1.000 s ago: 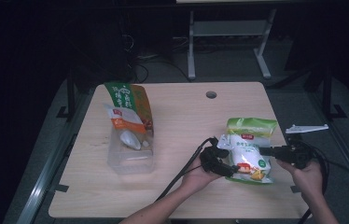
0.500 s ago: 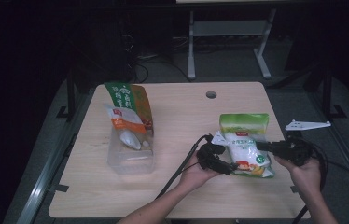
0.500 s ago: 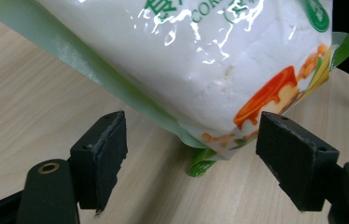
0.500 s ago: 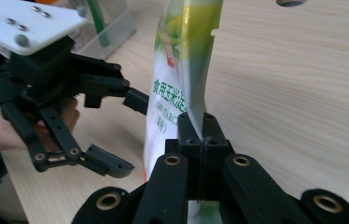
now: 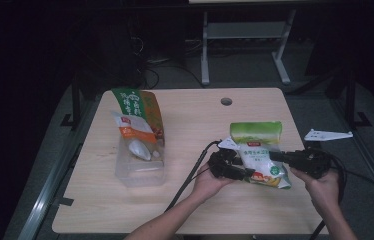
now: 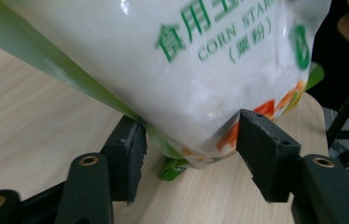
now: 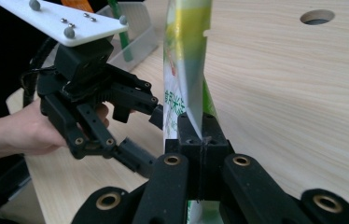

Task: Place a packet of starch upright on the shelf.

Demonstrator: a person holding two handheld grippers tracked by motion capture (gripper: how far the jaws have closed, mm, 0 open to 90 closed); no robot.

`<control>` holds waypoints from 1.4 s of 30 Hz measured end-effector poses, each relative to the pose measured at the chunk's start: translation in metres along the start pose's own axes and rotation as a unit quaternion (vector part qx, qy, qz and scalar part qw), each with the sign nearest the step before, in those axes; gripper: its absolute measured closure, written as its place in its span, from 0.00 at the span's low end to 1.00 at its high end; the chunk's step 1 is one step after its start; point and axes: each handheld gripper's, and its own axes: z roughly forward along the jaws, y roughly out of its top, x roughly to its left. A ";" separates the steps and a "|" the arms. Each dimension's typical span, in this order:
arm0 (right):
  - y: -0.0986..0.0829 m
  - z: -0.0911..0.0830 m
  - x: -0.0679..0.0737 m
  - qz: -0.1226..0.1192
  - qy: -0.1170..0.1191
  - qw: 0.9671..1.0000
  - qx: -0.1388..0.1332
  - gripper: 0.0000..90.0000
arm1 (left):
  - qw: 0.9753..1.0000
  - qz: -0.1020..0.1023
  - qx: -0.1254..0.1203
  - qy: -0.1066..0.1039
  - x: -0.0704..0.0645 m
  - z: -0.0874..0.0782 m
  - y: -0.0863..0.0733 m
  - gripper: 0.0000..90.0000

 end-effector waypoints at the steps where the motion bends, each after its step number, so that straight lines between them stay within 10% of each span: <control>1: 0.000 0.000 0.000 0.001 0.003 1.000 -0.002 1.00 | 1.000 0.000 -0.009 0.003 0.000 -0.002 0.000 0.52; 9: -0.003 0.007 0.004 -0.015 -0.001 1.000 0.011 0.98 | 0.999 0.016 -0.021 0.025 -0.001 -0.012 0.000 0.62; 16: -0.012 0.012 0.009 -0.049 -0.033 0.995 0.083 0.90 | 0.999 0.040 -0.027 0.018 -0.013 -0.009 0.002 0.69; 19: -0.013 0.015 0.012 -0.059 -0.037 0.993 0.094 0.91 | 0.996 0.071 -0.016 0.043 -0.023 -0.006 0.004 0.65; 27: -0.016 0.015 0.010 -0.062 -0.030 0.990 0.126 0.85 | 0.996 0.073 -0.011 0.044 -0.022 -0.008 0.004 0.63; 42: -0.020 0.009 0.006 -0.049 -0.016 0.993 0.110 1.00 | 0.995 0.082 -0.002 0.064 -0.021 -0.022 -0.003 0.55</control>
